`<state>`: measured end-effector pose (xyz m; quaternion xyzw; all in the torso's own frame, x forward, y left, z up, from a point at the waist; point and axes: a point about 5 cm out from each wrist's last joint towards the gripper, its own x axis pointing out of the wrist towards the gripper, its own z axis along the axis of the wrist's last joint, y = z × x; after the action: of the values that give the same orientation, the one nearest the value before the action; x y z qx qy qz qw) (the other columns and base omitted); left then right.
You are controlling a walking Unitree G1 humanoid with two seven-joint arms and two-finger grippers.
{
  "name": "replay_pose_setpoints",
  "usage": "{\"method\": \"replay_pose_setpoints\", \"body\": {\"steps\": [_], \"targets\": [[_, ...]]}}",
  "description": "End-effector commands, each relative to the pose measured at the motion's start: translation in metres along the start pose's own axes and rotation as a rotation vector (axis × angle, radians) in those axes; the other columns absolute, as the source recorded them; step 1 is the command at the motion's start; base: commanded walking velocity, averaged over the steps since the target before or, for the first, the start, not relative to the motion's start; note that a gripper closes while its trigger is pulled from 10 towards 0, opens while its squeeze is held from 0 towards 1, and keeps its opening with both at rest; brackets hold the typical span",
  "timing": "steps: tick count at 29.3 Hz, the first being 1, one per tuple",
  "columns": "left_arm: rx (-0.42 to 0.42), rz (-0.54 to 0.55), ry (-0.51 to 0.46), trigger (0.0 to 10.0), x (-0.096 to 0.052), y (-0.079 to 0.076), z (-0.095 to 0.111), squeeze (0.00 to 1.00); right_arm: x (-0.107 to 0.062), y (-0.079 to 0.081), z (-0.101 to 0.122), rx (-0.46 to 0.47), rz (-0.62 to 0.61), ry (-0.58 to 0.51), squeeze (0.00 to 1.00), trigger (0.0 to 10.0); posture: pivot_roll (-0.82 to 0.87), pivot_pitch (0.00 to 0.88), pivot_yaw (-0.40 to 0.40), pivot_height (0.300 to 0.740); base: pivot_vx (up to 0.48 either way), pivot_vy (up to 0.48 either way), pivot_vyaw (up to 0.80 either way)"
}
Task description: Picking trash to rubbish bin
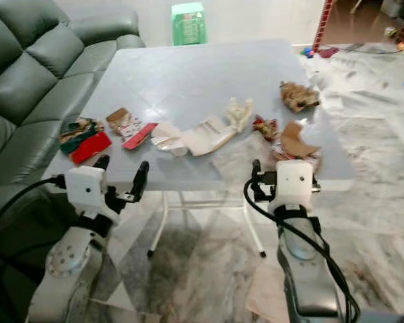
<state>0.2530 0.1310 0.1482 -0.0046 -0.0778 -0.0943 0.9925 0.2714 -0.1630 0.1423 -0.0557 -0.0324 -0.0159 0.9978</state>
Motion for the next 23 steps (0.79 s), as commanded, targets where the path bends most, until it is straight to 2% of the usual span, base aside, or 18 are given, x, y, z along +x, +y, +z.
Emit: {"method": "replay_pose_setpoints", "body": {"steps": [1,13,19,23], "targets": [[0.007,0.023,0.001,10.0,-0.002,0.007,0.001,0.0,0.001,0.009,0.003,0.011,0.023,-0.016,0.0,10.0,-0.03,0.081,0.047,0.74,0.0,0.0,0.0],[0.011,0.031,-0.038,10.0,0.011,0.01,0.01,0.0,0.018,0.001,0.013,-0.016,0.046,-0.063,0.0,10.0,-0.03,0.081,0.038,0.74,0.0,0.0,0.0],[-0.008,0.035,-0.036,10.0,0.018,0.013,0.009,0.0,0.026,0.011,0.019,0.005,0.185,-0.082,0.0,10.0,-0.04,0.09,0.036,0.74,0.0,0.0,0.0],[-0.018,0.021,-0.042,10.0,0.03,0.015,0.011,0.0,0.031,0.018,0.02,0.007,0.262,-0.073,0.0,10.0,-0.04,0.099,0.028,0.74,0.0,0.0,0.0]]}}
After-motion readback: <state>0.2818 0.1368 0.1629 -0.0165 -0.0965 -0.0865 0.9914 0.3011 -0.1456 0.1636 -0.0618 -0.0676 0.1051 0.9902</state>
